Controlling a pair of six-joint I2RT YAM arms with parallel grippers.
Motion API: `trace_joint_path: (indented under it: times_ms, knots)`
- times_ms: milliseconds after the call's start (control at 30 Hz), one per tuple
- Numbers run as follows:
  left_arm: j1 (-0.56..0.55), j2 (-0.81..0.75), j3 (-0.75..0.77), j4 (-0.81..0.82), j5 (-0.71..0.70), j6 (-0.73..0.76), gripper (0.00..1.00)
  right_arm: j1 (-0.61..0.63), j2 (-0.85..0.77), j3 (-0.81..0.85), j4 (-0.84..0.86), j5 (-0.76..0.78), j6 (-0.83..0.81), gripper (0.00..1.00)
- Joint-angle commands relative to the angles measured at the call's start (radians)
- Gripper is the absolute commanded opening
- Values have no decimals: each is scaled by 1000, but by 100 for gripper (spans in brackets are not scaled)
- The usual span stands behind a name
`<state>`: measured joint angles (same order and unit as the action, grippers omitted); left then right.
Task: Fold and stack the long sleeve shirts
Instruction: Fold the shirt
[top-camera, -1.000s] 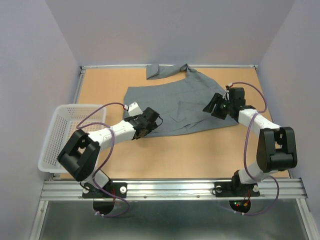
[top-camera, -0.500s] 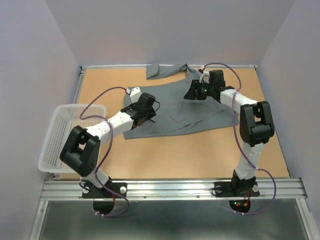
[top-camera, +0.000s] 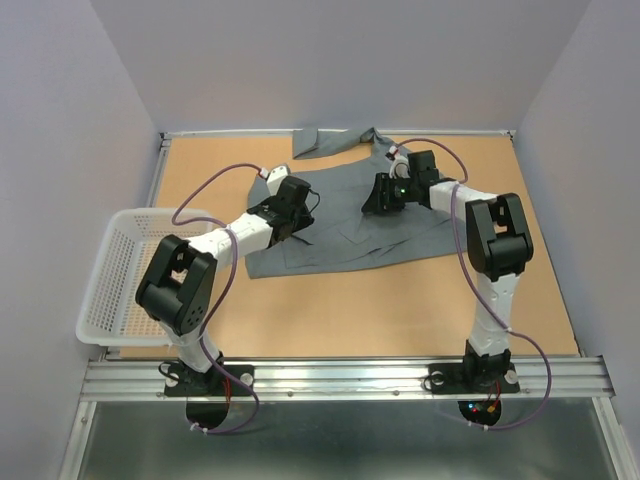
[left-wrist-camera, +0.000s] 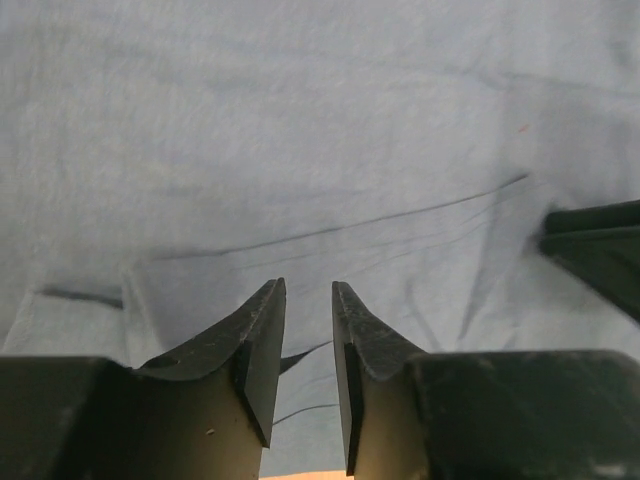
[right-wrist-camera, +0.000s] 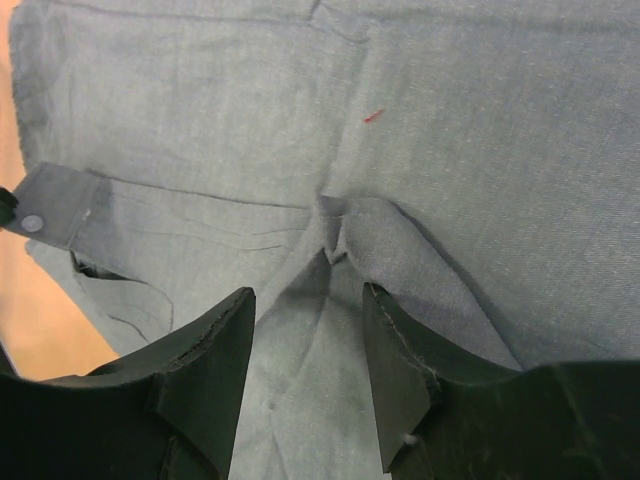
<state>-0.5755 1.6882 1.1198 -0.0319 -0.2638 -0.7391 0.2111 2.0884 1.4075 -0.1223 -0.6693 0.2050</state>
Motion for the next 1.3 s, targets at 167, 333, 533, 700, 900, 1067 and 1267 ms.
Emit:
trace_joint_path:
  times_ms: [167,333,533,700,900,1067,1267]
  knots:
    - [17,7,-204,27,5,-31,29,-32,79,90,33,66,-9,52]
    - [31,10,-253,27,-9,-55,23,-71,101,97,44,66,17,52]
    - [49,-28,-304,26,-15,-77,22,-124,87,64,59,112,59,51]
    - [49,-76,-289,26,-5,-60,24,-139,-25,35,65,119,100,51]
    - [26,-151,-213,24,-5,-28,39,-119,-157,-50,113,61,181,53]
    - [-15,-185,-157,26,-26,33,58,-79,-241,-233,292,16,309,55]
    - [-17,-140,-172,67,-18,44,58,-79,-196,-283,340,-19,300,54]
